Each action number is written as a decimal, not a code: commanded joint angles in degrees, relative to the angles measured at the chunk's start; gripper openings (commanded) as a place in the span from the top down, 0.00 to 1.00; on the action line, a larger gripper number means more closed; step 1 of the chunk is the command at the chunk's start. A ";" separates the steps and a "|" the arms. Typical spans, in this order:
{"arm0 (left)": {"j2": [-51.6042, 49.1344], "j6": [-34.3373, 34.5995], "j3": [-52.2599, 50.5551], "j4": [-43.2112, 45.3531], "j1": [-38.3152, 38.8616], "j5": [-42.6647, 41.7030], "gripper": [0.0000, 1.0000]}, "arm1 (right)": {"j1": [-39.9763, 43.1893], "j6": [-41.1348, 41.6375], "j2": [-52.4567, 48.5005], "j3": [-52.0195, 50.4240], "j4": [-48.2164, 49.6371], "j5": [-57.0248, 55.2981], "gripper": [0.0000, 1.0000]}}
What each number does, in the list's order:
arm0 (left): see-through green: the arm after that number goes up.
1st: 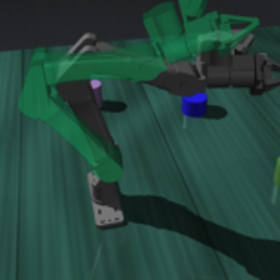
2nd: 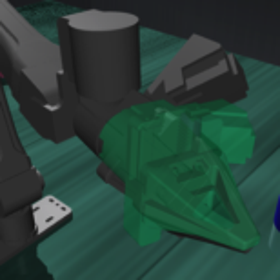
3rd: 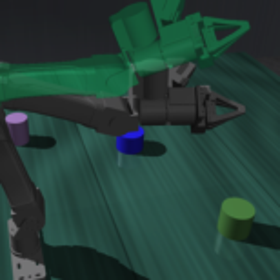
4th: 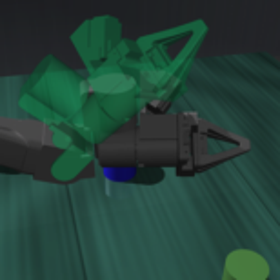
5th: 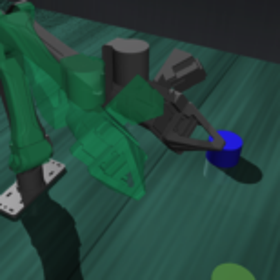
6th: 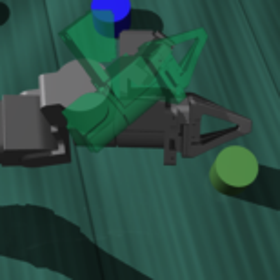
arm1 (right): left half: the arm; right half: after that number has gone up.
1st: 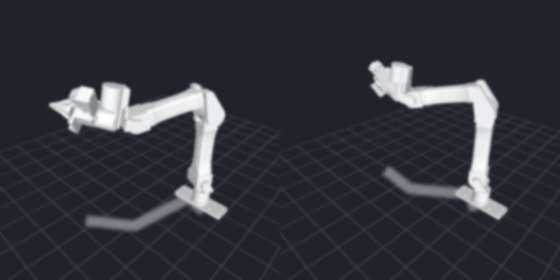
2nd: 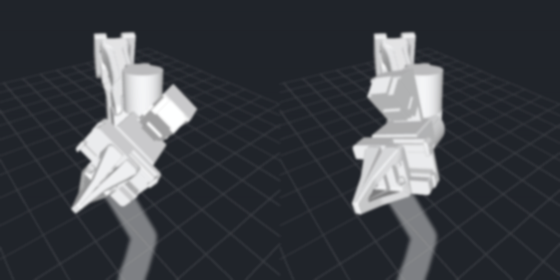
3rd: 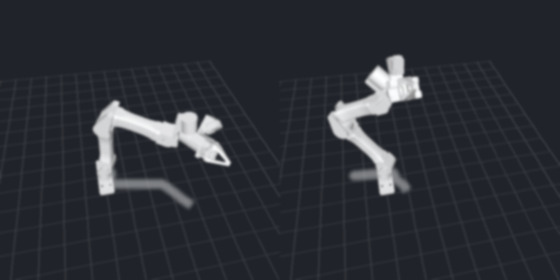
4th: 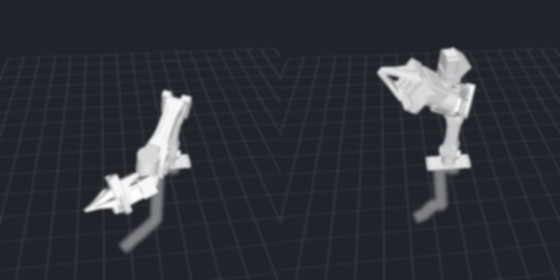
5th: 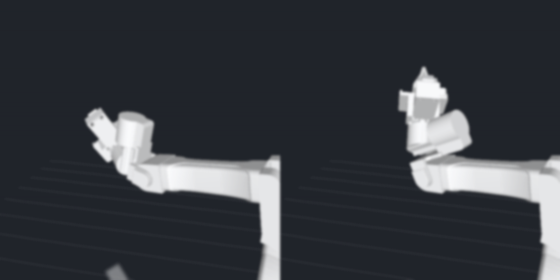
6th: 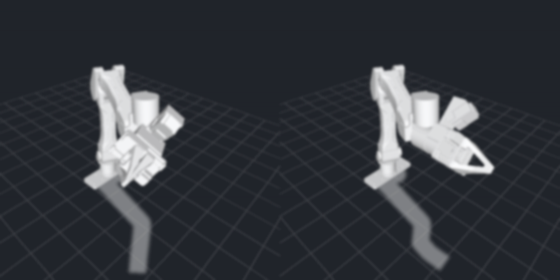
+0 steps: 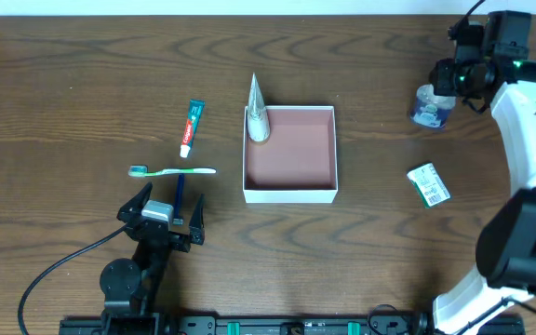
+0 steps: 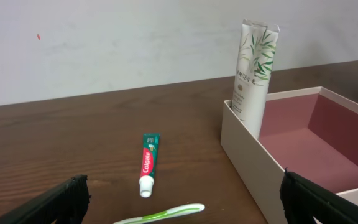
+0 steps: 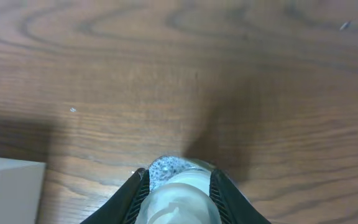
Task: Pack container
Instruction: 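Carry the blue soap bottle with the right gripper over the box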
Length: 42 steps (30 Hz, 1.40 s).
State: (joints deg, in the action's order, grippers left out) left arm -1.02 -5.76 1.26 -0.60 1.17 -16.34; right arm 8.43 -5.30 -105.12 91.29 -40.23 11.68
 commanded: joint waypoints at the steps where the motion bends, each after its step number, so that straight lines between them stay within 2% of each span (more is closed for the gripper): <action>1: -0.02 0.72 -1.03 -1.92 -0.28 -1.03 0.02 | -1.05 -0.79 7.39 0.98 0.61 2.32 0.92; 10: -0.02 0.72 -1.03 -1.92 -0.28 -1.01 0.02 | -6.43 2.56 15.76 0.98 1.27 12.24 0.92; 17: -0.02 0.72 -1.03 -1.92 -0.28 -1.01 0.02 | -16.85 6.10 18.23 0.98 4.87 14.71 0.91; 28: -0.02 0.72 -1.03 -1.92 -0.28 -1.01 0.02 | -30.12 7.02 15.39 0.96 10.54 5.62 0.90; 42: -0.02 0.72 -1.03 -1.92 -0.28 -1.03 0.02 | -32.13 7.06 6.71 0.96 12.24 4.15 0.93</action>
State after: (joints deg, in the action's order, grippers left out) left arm -1.02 -5.76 1.26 -0.60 1.17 -16.34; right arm -22.90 0.86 -98.78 91.29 -29.26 15.73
